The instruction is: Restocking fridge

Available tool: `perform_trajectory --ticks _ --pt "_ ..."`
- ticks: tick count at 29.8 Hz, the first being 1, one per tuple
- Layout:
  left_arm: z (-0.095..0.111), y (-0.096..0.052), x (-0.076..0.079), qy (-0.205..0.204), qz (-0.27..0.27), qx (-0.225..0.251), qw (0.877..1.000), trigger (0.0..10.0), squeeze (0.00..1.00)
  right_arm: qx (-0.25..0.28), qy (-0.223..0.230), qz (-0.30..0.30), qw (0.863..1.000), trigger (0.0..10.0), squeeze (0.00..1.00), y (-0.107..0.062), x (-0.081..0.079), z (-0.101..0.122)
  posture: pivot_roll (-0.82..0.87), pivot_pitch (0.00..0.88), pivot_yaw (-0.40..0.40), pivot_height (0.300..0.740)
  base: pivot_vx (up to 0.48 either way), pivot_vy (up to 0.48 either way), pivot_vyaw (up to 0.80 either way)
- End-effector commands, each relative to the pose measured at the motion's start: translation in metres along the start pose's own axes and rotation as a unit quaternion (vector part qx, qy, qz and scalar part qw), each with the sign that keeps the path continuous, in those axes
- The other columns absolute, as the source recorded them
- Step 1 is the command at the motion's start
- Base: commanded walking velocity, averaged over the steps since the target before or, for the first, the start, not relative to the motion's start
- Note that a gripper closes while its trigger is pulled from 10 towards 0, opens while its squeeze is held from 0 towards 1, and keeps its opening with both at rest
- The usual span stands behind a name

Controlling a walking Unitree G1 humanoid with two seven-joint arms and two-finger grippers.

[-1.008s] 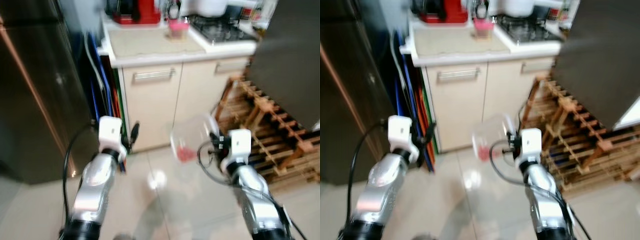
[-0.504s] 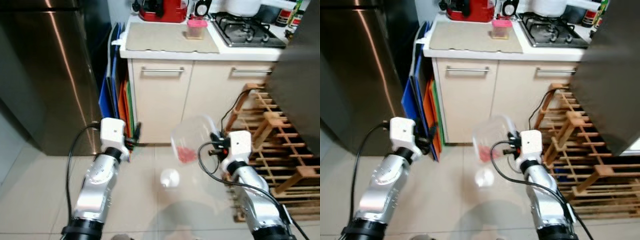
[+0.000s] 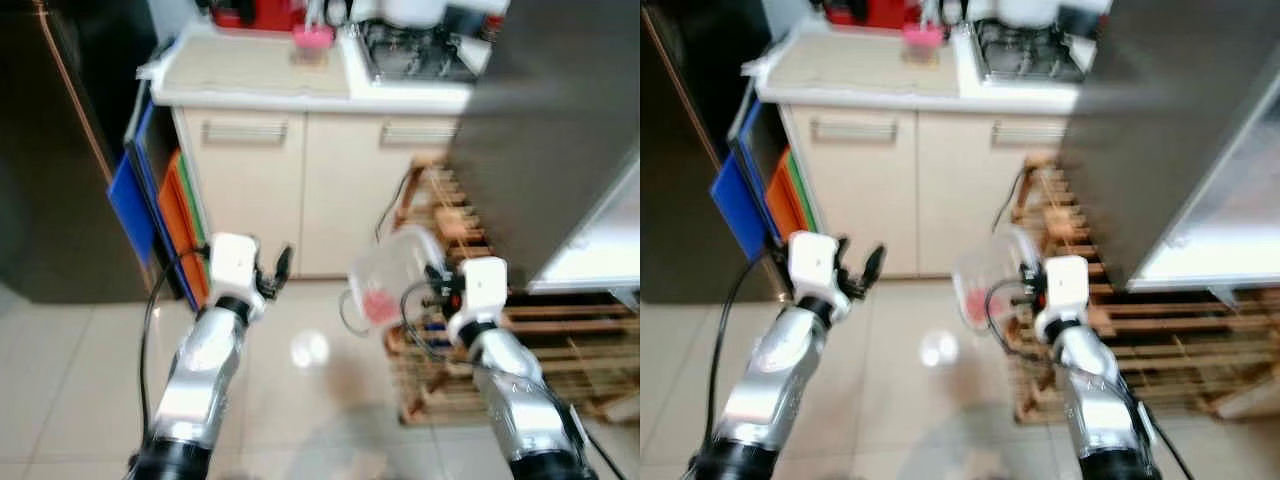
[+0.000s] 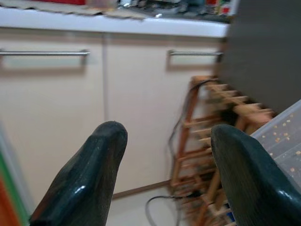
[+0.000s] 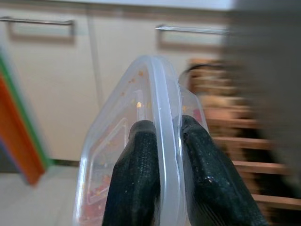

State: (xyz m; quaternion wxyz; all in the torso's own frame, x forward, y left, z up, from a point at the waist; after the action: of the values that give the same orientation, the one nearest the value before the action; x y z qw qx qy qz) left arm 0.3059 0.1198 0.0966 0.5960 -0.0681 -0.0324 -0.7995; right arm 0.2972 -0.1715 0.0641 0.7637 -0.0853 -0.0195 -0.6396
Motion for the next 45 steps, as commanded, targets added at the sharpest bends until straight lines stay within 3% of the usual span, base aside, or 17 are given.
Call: perform_trajectory --ticks 1,12,26,35,40,45 --pt "0.003 -0.003 -0.007 -0.008 0.01 0.007 1.0 10.0 0.0 0.014 -0.001 0.011 1.0 0.0 0.27 0.001 -0.008 0.005 -0.02 0.0 -0.014 0.74 0.0 0.0 0.0" --pt "0.002 -0.001 -0.011 0.002 0.031 -0.001 1.0 10.0 0.0 0.011 0.0 0.015 1.0 0.0 0.27 0.001 -0.009 0.003 -0.03 0.0 -0.013 0.74 0.0 0.0 0.0" --pt "0.0 0.0 -0.011 -0.008 0.031 -0.004 0.999 10.0 0.0 0.007 0.001 0.014 1.0 0.0 0.28 -0.002 -0.008 0.001 -0.03 0.005 -0.013 0.74 -0.418 0.0 0.0" --pt "0.002 0.001 -0.011 0.003 0.028 -0.001 1.0 10.0 0.0 0.005 0.003 0.007 1.0 0.0 0.28 -0.003 -0.005 0.0 -0.03 0.005 -0.012 0.74 0.0 0.0 0.0" --pt "0.003 0.002 -0.011 -0.005 0.026 0.001 1.0 10.0 0.0 0.001 0.007 -0.009 1.0 0.0 0.29 -0.014 0.004 -0.005 -0.04 0.006 -0.009 0.74 0.0 -0.23 0.0" --pt "0.005 0.003 -0.011 -0.002 0.024 0.008 1.0 10.0 0.0 -0.008 0.0 -0.038 0.999 0.0 0.29 -0.035 0.02 -0.016 -0.06 0.012 -0.003 0.74 0.1 -0.429 0.0"
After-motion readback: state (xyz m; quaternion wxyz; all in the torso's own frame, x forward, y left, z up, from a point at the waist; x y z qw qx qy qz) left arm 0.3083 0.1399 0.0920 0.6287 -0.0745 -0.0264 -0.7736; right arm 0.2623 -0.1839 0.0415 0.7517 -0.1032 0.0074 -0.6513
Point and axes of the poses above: a point about 5 cm out from each wrist's last joint towards the gripper, its own y axis pointing out of the wrist towards the gripper, its own z axis along the axis of the wrist's last joint, x = y × z, the point moved 2 cm from there along y, pointing out of the wrist towards the gripper, and after that the axes turned 8 degrees about -y, right-handed, at the moved point
